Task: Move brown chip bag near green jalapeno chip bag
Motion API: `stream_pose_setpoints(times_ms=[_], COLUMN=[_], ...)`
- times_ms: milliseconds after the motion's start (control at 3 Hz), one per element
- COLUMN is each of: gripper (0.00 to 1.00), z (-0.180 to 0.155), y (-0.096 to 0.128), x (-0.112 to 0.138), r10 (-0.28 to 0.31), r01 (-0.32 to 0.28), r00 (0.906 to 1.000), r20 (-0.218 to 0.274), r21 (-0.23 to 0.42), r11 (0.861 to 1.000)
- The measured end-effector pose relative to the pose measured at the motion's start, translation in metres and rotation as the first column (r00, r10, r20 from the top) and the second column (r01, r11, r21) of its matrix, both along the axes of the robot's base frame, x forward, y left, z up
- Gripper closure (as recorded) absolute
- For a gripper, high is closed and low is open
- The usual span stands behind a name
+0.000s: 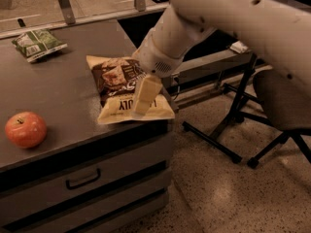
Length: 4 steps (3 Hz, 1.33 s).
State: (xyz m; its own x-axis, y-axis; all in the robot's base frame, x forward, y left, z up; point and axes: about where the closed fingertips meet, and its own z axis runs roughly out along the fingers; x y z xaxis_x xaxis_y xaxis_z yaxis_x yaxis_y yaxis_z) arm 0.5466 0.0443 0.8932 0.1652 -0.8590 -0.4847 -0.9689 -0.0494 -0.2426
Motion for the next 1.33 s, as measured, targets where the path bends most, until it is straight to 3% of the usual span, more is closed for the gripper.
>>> stream_pose_setpoints(times_ms=[333,1333], gripper=[0.32,0.99], z=[-0.0541,-0.0562], y=[0.0051,0.0053], x=[0.0053,0.0060], r10=[-0.106,-0.130], r01=[0.101,0.124], r00=[0.9933,0.9900], r20=[-0.045,-0.055], r21=[-0.093,-0.112], r11=[0.990,0.986])
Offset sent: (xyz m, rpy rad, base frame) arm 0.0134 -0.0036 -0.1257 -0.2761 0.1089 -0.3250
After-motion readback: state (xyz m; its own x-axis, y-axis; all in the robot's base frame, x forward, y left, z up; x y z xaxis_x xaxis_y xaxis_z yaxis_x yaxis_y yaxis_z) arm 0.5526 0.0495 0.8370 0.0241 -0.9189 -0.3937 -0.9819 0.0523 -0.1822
